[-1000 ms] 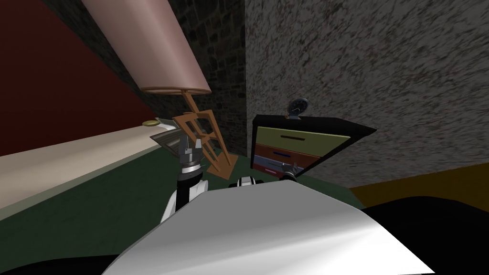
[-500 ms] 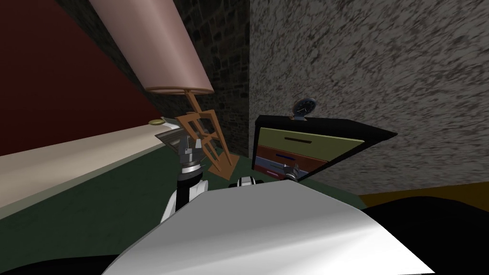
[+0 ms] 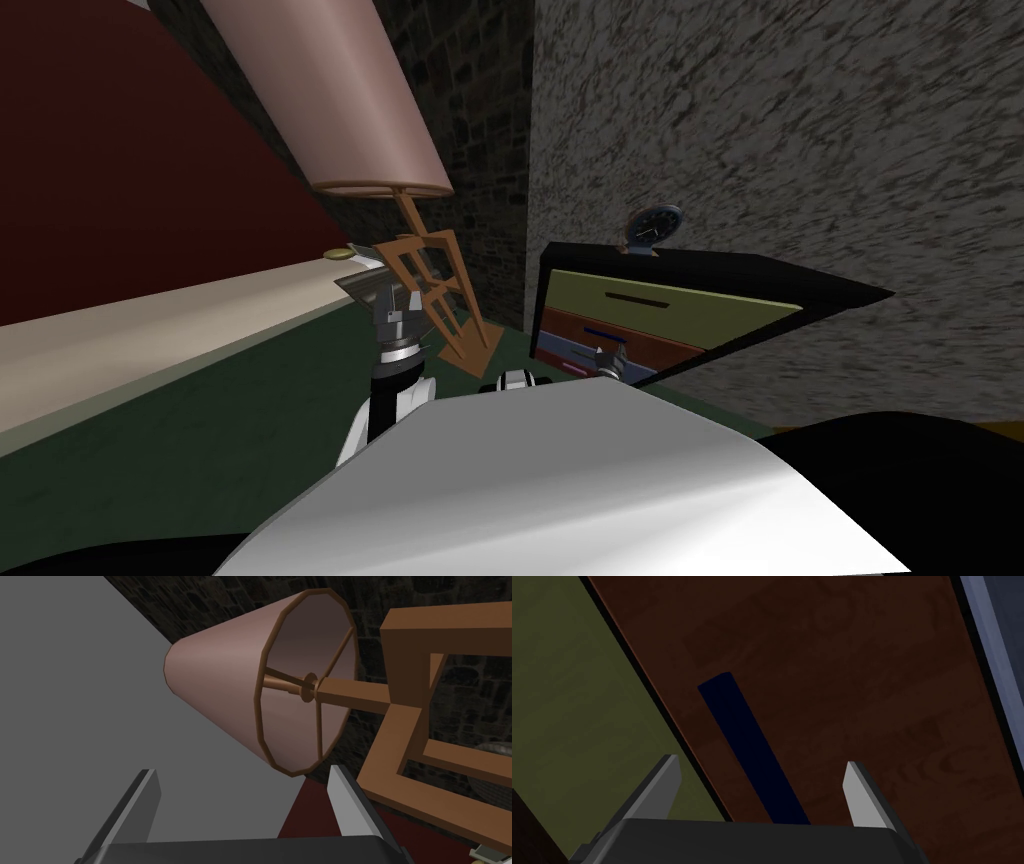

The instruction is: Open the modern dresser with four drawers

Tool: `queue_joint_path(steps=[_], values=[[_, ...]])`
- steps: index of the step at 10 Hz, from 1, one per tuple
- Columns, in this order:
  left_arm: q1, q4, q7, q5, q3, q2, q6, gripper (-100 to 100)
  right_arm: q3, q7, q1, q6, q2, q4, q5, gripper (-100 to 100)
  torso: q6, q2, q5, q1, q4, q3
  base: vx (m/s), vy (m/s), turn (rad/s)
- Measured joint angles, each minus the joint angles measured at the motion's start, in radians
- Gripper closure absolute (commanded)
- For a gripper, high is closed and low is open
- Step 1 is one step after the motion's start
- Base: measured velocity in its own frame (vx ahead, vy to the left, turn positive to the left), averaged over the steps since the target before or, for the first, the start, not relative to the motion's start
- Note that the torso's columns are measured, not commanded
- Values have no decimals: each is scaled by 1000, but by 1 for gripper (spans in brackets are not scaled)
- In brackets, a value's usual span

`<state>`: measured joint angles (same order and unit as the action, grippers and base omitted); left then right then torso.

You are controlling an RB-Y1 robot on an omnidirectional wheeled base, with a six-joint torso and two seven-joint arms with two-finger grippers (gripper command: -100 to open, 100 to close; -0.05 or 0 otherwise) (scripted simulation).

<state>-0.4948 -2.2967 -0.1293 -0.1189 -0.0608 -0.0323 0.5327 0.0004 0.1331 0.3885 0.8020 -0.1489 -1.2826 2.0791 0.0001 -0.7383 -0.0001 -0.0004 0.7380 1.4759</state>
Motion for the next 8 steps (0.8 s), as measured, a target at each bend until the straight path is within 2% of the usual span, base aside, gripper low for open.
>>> queue_joint_path(steps=[5, 8], values=[[0, 0, 0, 0, 0, 0, 0, 0, -1, 2, -12, 86, 17, 93, 142, -100, 0, 0, 0, 0, 0, 0, 37, -4, 64], [0, 0, 0, 0, 0, 0, 0, 0, -1, 3, -15, 125, 26, 132, 210, -100, 0, 0, 0, 0, 0, 0, 32, -2, 61]])
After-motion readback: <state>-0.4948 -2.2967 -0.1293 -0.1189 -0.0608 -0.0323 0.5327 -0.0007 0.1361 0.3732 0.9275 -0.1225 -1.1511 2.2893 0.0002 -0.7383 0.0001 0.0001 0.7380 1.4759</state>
